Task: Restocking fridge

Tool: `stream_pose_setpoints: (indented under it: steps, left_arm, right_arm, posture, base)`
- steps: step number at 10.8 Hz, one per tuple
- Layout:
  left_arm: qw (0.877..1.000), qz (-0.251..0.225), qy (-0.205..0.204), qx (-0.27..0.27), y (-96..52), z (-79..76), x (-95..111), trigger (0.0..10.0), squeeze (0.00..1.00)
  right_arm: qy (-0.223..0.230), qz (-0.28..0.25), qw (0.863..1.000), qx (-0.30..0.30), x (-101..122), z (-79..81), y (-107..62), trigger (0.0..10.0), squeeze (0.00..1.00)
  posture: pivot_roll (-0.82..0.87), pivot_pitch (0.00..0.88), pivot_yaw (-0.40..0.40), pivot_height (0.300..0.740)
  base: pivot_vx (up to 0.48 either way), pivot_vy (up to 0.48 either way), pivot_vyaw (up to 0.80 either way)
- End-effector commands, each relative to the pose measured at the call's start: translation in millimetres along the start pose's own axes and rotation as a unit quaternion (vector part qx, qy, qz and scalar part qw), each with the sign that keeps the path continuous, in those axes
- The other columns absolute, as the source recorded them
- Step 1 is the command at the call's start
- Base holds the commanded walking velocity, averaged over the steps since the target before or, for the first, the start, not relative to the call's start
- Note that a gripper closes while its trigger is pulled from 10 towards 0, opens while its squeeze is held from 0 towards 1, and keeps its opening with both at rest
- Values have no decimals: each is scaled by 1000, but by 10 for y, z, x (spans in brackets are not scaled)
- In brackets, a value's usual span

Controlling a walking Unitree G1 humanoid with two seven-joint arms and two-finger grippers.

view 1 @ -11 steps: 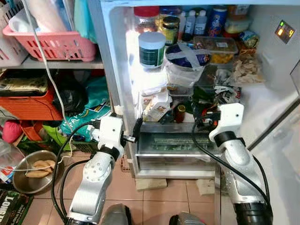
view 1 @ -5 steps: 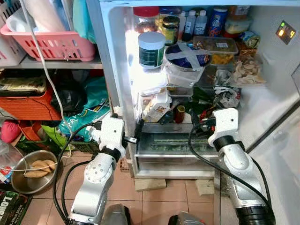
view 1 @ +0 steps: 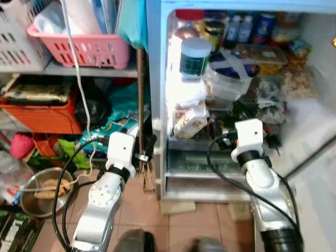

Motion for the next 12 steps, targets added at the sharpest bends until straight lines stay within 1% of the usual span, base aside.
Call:
stream_pose_setpoints:
  steps: [1, 3, 5, 7, 9, 10, 11, 12]
  left_arm:
    - [1000, -6, 8, -6, 5, -30, 51, 10000, 0]
    - [1000, -6, 11, -4, 13, -16, 52, 10000, 0]
    - [1000, -9, 14, 9, 16, 31, 64, 10000, 0]
    - [1000, -8, 16, 8, 39, 37, 67, 10000, 0]
    - [1000, -8, 17, 11, 41, 46, 69, 10000, 0]
    - [1000, -16, 22, 11, 46, 51, 96, 10000, 0]
    - [1000, -22, 8, 5, 48, 33, 113, 10000, 0]
    - [1000, -24, 13, 1, 54, 25, 128, 10000, 0]
  right_arm:
    - [-1, 20, 1000, -23, -101, -72, -23, 10000, 0]
    - [-9, 25, 1000, -10, -114, -16, -27, 10000, 0]
    - [-7, 33, 999, -8, -183, -10, -106, 10000, 0]
    - [-3, 32, 999, -1, -173, 40, -79, 10000, 0]
    - [-5, 26, 1000, -3, -146, 33, -56, 10000, 0]
    - [4, 24, 1000, -8, -140, 21, -47, 10000, 0]
    - [12, 27, 999, -13, -159, 34, -49, 10000, 0]
    - [17, 23, 1000, -9, -136, 89, -41, 10000, 0]
  posture:
    - [53, 66, 11, 740]
    - [53, 65, 13, 740]
    - [52, 61, 13, 740]
    - [52, 59, 12, 740]
    - [54, 58, 12, 740]
    - [54, 59, 13, 740]
    - [55, 58, 17, 740]
    - [53, 58, 23, 740]
  base:
    - [0, 480, 0]
    - [0, 480, 0]
    - [0, 480, 0]
    - [0, 480, 0]
    - [0, 480, 0]
    - [0, 0, 0]
    - [0, 0, 0]
    - [0, 0, 0]
Point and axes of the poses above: a point about 5 cm out from each wrist's last joint towards the gripper, its own y axis pointing out of the wrist towards the gripper, its own x axis along the axis of the wrist's last joint, z = x × y, the point moved 6 cm from there along y, pointing out of the wrist towards the gripper
